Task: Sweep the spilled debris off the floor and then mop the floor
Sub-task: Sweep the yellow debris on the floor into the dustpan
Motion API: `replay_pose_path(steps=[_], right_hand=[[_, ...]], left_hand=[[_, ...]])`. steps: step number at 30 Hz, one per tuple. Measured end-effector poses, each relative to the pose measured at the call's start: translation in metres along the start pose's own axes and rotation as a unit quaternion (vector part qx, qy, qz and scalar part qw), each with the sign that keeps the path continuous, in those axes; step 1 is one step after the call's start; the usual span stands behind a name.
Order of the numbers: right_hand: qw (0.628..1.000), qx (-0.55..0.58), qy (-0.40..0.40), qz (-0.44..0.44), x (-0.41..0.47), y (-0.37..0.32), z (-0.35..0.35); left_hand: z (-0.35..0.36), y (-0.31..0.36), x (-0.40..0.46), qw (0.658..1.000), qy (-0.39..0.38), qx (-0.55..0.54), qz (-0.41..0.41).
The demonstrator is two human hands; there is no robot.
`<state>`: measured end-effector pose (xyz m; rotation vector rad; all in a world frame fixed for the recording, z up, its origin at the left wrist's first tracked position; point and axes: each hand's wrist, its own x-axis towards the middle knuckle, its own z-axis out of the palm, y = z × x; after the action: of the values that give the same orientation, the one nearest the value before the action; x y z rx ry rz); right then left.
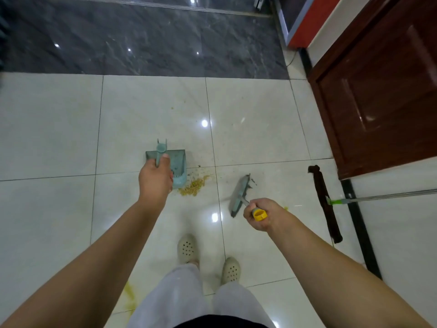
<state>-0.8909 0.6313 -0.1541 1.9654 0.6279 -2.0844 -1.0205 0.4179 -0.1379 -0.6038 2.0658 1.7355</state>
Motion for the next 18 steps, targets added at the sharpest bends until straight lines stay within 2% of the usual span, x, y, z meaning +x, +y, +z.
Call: replay_pose_path(steps=[5,11,18], right_hand=[[0.998,0.002,-0.061,0.028,-0.011,0.009,0.037],[0.997,-0.03,-0.068,0.025,-0.019,0.001,0.035],[0.996,-0.083,-0.006,-0.016,-0.016,-0.025,0.01]], left_hand=[[-0.001,0.002,0.008,1.0,0.007,0.019,0.011],[0.006,0.01,0.018,0.999,0.019,0.042,0.019],[0.029,0.026,0.027,0.999,0.011,0.025,0.021]])
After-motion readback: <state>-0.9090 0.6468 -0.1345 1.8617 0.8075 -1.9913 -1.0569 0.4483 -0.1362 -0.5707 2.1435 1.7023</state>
